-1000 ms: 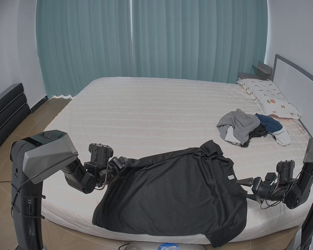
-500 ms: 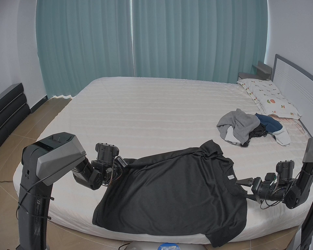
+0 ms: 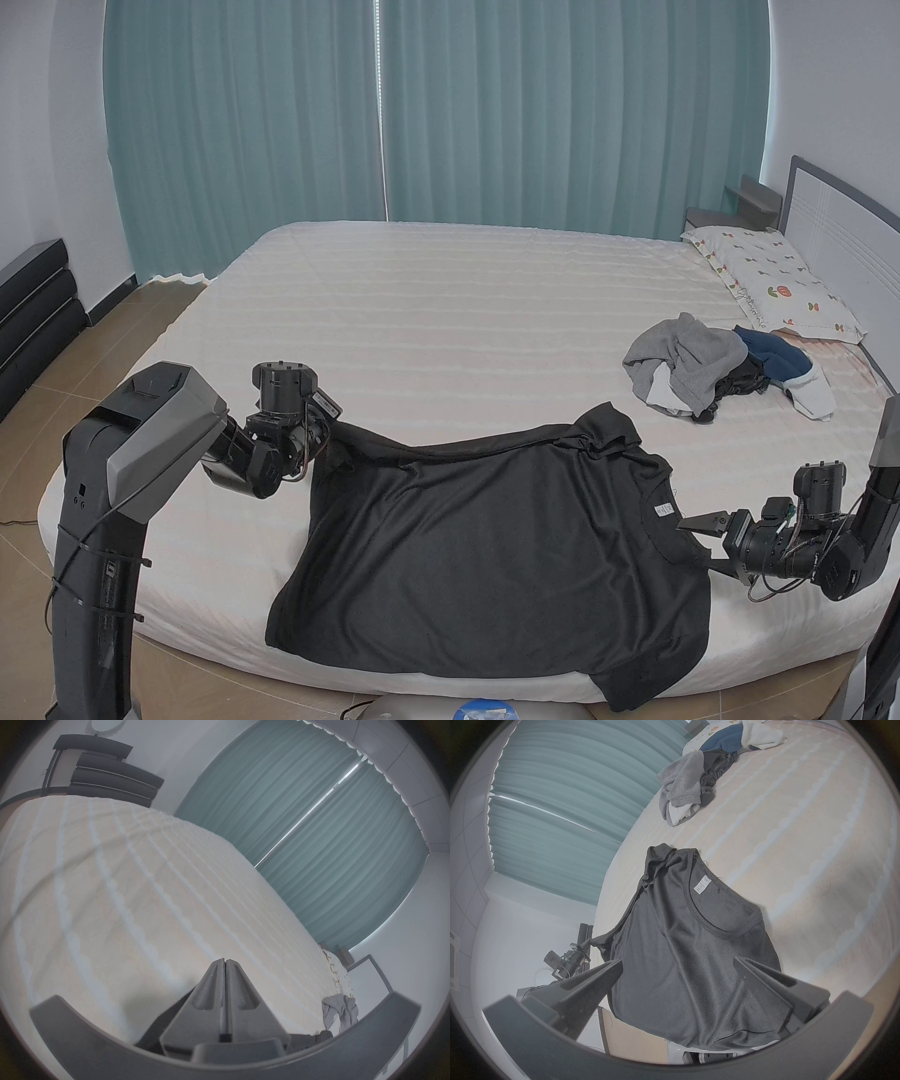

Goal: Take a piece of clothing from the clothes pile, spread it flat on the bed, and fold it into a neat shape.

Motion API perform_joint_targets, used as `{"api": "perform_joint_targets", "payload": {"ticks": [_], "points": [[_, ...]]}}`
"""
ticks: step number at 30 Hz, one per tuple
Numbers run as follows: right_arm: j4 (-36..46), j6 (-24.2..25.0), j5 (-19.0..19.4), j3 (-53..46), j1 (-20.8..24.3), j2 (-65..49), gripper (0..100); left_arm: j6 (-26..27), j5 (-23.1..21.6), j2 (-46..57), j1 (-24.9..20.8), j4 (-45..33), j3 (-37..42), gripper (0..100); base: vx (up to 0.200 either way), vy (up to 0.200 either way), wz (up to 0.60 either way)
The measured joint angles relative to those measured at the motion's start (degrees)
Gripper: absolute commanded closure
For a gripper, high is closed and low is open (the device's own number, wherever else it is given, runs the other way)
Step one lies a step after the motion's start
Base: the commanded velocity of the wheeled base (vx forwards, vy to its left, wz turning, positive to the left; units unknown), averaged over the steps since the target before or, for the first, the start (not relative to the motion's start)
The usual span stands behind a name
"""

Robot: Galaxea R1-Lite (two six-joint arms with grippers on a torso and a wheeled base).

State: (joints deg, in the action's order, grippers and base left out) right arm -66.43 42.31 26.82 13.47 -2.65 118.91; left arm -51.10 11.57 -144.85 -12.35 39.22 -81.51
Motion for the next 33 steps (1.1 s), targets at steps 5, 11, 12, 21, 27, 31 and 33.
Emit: {"api": "perform_joint_targets", "payload": {"ticks": [5, 11, 12, 21, 27, 31, 33], "points": [[0.0, -0.02, -0.02, 0.04, -0.05, 0.09, 0, 0.35, 0.04, -2.4, 1.22, -1.18, -6.67, 100, 0.0, 0.0, 0.0], [-0.72, -0.02, -0.06, 0.04, -0.07, 0.2, 0, 0.55, 0.41, -6.47, 2.07, -1.96, -16.45, 100, 0.0, 0.0, 0.0], [-1.06, -0.02, -0.06, 0.04, -0.07, 0.22, 0, 0.55, 0.57, -6.91, 2.21, -2.05, -17.38, 100, 0.0, 0.0, 0.0], [-12.62, 0.24, -0.2, -2.29, -0.05, 2.51, 0, 0.59, 3.82, -12.7, 3.45, -5.45, -29.64, 100, 0.0, 0.0, 0.0], [-19.85, 0.4, -0.3, -5.27, 0.22, 5.1, 0, 0.59, 4.3, -15.82, 4.69, -6.35, -32.52, 0, 0.0, 0.0, 0.0], [-20.37, 0.46, -0.3, -6.21, 0.44, 6.12, 0, 0.52, 4.02, -16.84, 5.27, -6.62, -32.94, 0, 0.0, 0.0, 0.0], [-20.37, 0.51, -0.3, -6.39, 0.48, 6.31, 0, 0.55, 4.0, -17.25, 5.19, -7.08, -33.02, 0, 0.0, 0.0, 0.0]]}}
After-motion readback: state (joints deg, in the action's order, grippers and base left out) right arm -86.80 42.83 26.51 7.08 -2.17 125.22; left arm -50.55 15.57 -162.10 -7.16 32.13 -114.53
